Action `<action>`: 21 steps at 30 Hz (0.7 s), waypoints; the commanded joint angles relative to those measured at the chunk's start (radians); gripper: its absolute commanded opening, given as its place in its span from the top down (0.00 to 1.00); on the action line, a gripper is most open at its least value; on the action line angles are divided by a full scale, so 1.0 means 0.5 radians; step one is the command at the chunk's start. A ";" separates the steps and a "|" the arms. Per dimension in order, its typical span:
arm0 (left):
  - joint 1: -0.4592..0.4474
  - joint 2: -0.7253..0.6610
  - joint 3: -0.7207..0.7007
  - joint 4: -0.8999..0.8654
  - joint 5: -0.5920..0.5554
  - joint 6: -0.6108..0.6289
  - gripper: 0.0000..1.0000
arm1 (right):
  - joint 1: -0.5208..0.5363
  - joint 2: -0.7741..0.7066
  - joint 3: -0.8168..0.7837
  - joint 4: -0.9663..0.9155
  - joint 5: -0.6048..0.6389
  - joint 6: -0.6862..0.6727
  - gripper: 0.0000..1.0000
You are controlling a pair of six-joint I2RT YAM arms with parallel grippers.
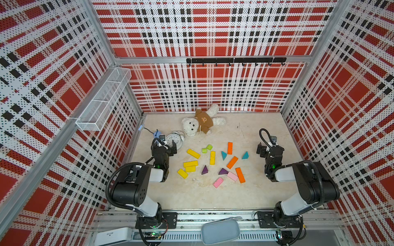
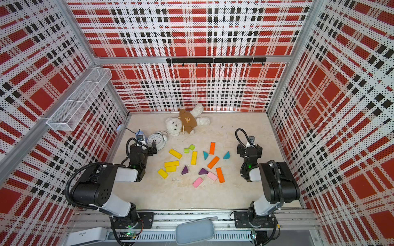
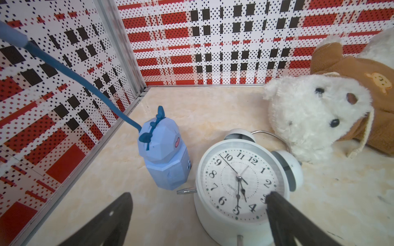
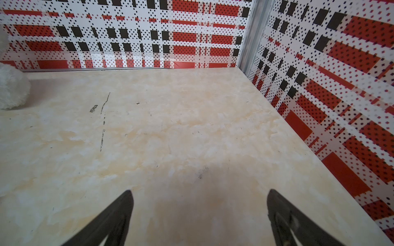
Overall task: Assemble a carrot with building blocks
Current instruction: Move the building block to the center of the board.
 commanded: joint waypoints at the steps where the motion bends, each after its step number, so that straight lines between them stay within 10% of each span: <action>1: -0.068 -0.025 -0.026 0.066 -0.075 0.041 0.01 | 0.006 0.019 0.021 0.121 0.016 -0.026 0.00; 7: -0.260 -0.141 -0.204 0.406 -0.584 0.149 0.00 | 0.022 -0.028 0.009 0.102 0.060 -0.036 0.00; 13: -0.511 -0.568 0.059 -0.055 -0.833 0.391 0.00 | 0.042 -0.052 0.027 0.067 0.005 -0.091 0.00; 21: -0.604 -0.942 0.852 -1.544 -0.583 -0.473 0.01 | 0.154 -0.673 0.471 -1.128 0.220 0.116 0.00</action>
